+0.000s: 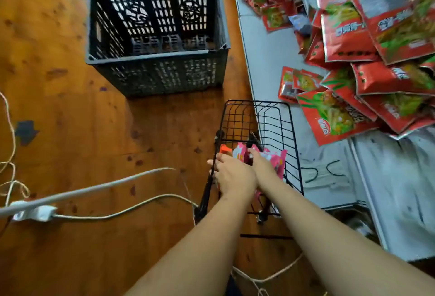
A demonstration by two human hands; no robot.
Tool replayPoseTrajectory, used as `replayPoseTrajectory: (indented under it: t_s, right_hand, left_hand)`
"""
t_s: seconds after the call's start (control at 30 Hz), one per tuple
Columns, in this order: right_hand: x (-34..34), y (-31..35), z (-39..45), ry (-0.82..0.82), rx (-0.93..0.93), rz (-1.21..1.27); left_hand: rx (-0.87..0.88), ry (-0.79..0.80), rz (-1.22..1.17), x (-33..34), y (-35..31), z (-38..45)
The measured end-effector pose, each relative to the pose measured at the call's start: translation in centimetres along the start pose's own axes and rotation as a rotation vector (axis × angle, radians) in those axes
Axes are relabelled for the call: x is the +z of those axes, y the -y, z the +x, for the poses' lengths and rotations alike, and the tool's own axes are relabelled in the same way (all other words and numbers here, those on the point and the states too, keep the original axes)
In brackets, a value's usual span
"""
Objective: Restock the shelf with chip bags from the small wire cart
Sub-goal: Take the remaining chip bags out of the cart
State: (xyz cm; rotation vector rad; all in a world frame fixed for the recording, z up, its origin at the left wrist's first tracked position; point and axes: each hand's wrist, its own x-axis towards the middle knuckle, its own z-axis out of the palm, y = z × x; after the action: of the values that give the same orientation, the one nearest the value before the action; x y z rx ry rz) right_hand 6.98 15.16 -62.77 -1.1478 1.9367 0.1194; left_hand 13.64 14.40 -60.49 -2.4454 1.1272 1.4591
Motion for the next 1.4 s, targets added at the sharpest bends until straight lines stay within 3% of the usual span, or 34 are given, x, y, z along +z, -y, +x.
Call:
replayPoseTrajectory:
  t_s: [0.1, 0.2, 0.33, 0.5, 0.63, 0.73, 0.93, 1.1, 1.3, 1.4]
  right_hand:
    - [0.9, -0.9, 1.3, 0.088, -0.03, 0.108]
    - [0.6, -0.8, 1.7, 0.061, -0.029, 0.109]
    - [-0.1, -0.2, 1.4, 0.054, -0.02, 0.131]
    - [-0.9, 0.2, -0.2, -0.102, 0.064, 0.154]
    - [-2.9, 1.0, -3.6, -0.267, 0.114, 0.418]
    - [-4.4, 1.9, -7.4, -0.38, 0.07, 0.498]
    - [-7.0, 1.8, -17.5, -0.506, 0.118, 0.658]
    - [-9.2, -0.4, -28.6, -0.535, 0.188, 0.832]
    - [-11.5, -7.5, -41.9, -0.484, 0.102, 0.922]
    - [-11.2, -13.3, -48.0, -0.437, 0.095, 1.074]
  left_hand:
    - [0.092, -0.09, 0.05, 1.0, 1.4, -0.1]
    - [0.289, -0.141, 0.137, 1.1, 4.1, -0.4]
    - [0.23, -0.128, 0.159, 0.9, 4.9, 0.1]
    - [0.118, -0.143, 0.141, -0.3, 2.2, -0.2]
    - [0.336, -0.193, 0.02, -2.1, 3.1, -2.8]
    - [0.451, -0.079, -0.208, -4.2, 3.8, -4.5]
    - [0.366, 0.473, -0.568, -10.8, 3.3, -12.6]
    - [0.775, 0.623, -0.156, -13.6, 7.2, -20.1]
    - [1.139, 0.441, 0.422, -12.4, 6.2, -30.5]
    - [1.195, 0.625, 0.551, -8.2, 6.5, -35.5]
